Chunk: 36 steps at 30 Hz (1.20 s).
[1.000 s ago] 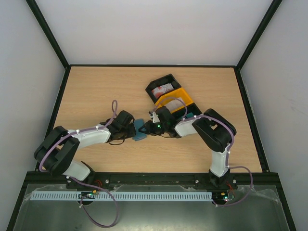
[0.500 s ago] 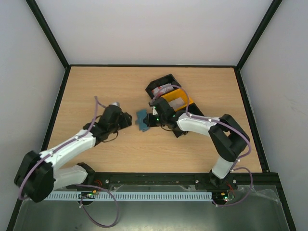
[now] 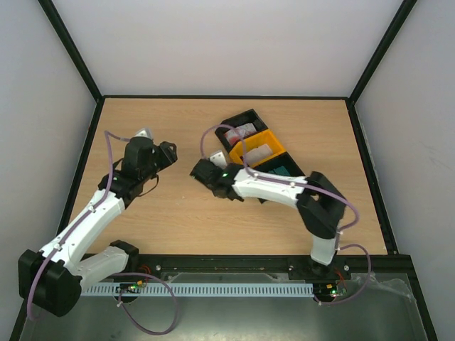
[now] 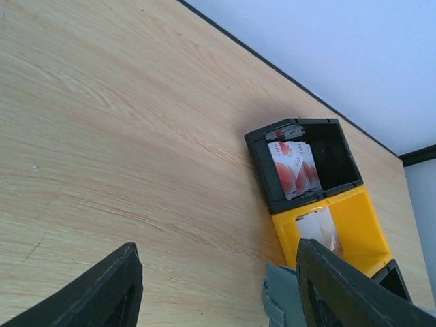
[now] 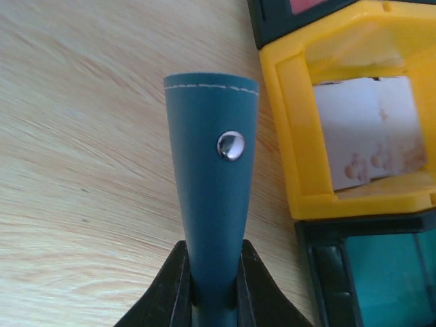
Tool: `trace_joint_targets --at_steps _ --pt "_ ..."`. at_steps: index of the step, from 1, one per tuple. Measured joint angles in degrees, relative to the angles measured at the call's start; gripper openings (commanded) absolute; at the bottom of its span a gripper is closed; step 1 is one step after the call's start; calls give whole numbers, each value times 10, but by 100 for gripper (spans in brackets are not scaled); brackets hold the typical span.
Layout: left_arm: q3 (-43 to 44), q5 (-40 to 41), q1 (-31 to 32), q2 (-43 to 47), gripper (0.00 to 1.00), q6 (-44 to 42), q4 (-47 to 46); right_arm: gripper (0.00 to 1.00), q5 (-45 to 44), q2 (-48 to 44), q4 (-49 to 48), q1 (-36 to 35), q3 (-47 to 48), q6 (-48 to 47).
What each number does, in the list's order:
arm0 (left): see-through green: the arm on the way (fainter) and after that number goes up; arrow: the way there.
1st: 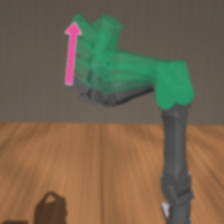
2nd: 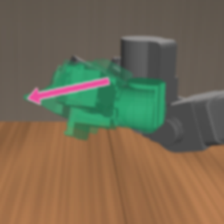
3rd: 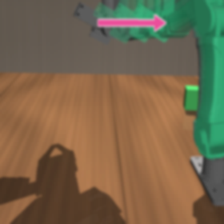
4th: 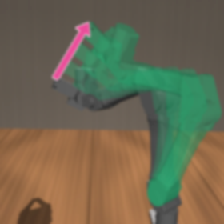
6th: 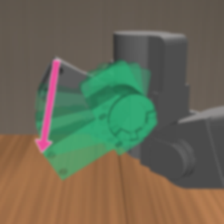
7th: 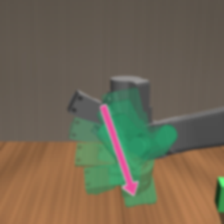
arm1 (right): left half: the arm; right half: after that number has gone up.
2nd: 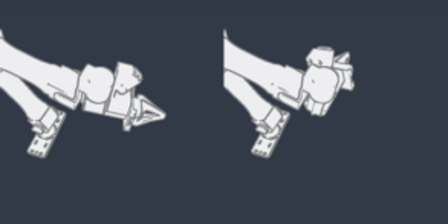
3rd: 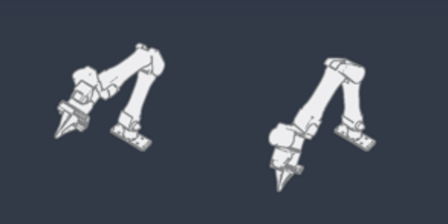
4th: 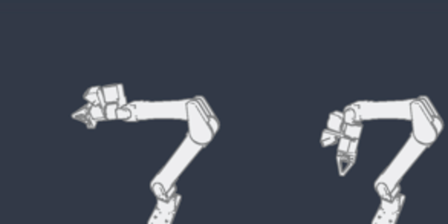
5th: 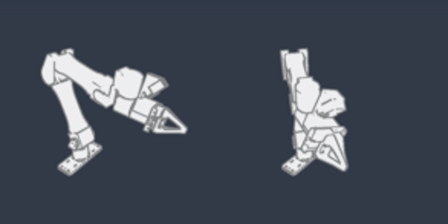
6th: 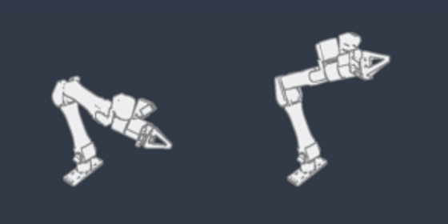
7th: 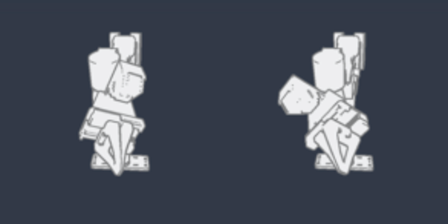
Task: Put the credit cards into the card holder
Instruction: Close the card holder at the center of the board.
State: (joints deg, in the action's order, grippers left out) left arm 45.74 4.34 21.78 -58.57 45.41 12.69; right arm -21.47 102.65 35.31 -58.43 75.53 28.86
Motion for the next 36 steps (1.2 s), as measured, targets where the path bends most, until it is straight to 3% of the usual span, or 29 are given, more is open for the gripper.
trace_joint_targets --at_steps 6,10,23,30,36 --pt "2 -5 -23 11 64 -14 24 4 -100 132 94 -52 64 6" --pt "19 -5 -40 19 64 -27 38 20 -118 180 122 -77 108 -2" --pt "37 -15 -48 19 68 -42 60 50 69 233 26 -72 189 -13" --pt "37 -43 -50 14 74 -46 62 56 167 191 -56 -32 152 -7" --pt "-16 -107 -51 -7 75 -39 33 57 196 40 -117 23 40 1"
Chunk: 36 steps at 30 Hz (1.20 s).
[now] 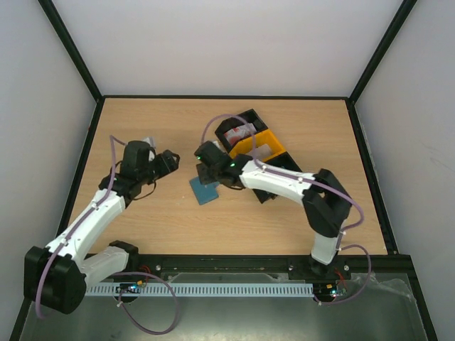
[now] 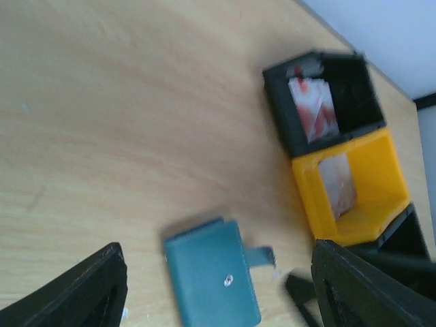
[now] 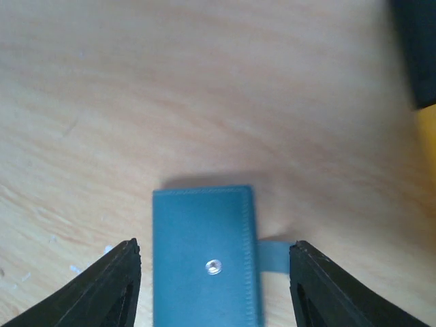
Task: Put the credit cards into the card holder
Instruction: Close the card holder at the center of the board.
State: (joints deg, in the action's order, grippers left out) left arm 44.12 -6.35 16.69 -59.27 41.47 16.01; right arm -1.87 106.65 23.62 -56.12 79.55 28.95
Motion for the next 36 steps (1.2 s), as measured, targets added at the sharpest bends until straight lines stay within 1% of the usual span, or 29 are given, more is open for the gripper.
trace_joint_targets --at_steps 4,6,9,11,17,21,29,36 --pt "-75 -57 4 -23 75 24 -49 55 -25 -52 -14 29 -31 -11" --pt "-114 -76 17 -40 74 42 -75 53 -34 -51 -16 37 -43 -23" --pt "-144 -90 47 -69 73 65 -105 50 -40 -32 -12 41 -53 -43" --pt "-148 -91 71 -92 72 76 -124 49 -34 -11 -11 41 -54 -52" --pt "-148 -59 116 -132 67 87 -151 35 -23 31 -3 40 -46 -60" --pt "-148 -36 126 -146 64 87 -155 21 -27 40 5 40 -34 -58" --pt "-148 -13 133 -158 64 87 -155 3 -32 44 8 40 -31 -53" --pt "-148 -8 137 -169 64 87 -156 2 -30 44 8 40 -31 -48"
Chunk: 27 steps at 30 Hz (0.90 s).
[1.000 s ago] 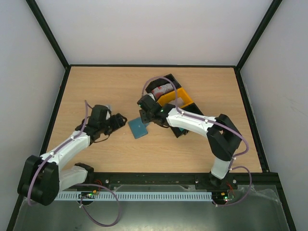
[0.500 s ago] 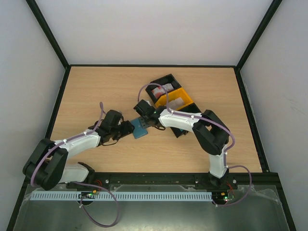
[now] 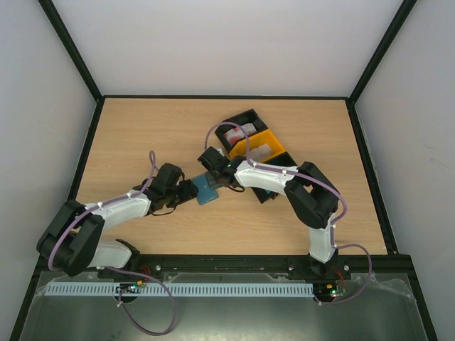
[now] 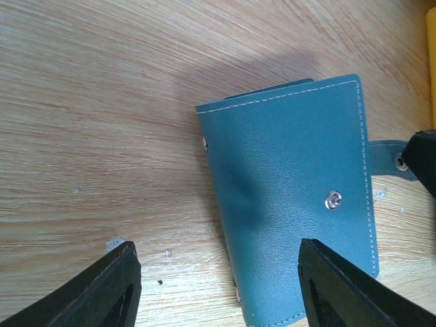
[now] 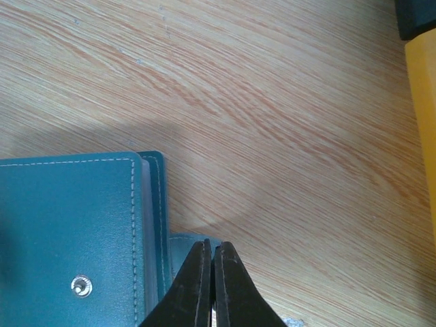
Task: Put the credit cards into the card holder
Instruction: Close the card holder at the center of the board.
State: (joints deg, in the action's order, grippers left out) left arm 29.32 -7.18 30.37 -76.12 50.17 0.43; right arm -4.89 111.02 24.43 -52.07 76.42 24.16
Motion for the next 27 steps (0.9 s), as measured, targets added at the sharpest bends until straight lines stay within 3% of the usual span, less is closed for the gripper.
trace_joint_targets --at_steps 5,11,27 --pt "11 5 6 -28 64 0 0 2 25 -4 -10 0 -2 5" --pt "43 33 22 -67 48 -2 12 2 76 -15 -38 0 -12 10" --pt "64 88 49 -92 43 3 27 2 156 -15 -116 9 -63 38"
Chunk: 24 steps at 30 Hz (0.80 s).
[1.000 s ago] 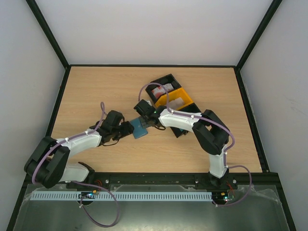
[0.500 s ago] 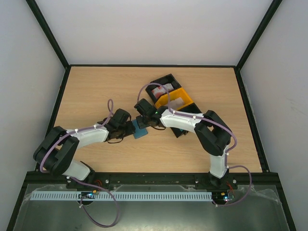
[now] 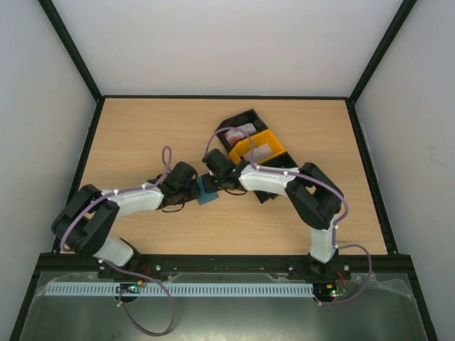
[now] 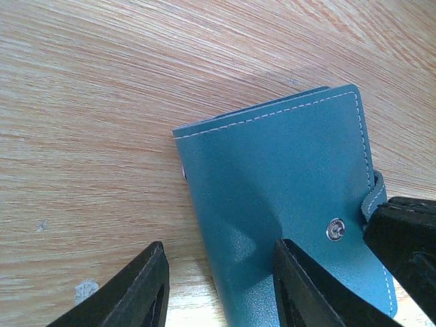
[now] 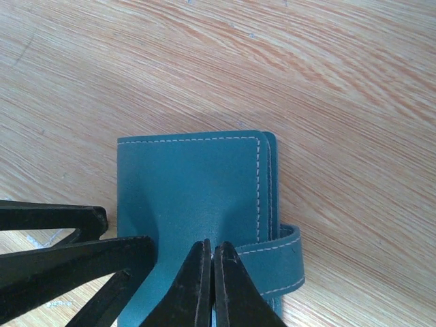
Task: Put the credit cards into the card holder
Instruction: Close the card holder at the center of the board.
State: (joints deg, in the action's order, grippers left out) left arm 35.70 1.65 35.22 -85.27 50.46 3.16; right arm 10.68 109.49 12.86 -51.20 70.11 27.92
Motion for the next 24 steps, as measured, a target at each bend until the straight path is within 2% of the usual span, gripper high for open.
trace_joint_targets --at_steps 24 --pt "0 0 0 -3 40 2 -4 2 44 0 -45 2 -12 17"
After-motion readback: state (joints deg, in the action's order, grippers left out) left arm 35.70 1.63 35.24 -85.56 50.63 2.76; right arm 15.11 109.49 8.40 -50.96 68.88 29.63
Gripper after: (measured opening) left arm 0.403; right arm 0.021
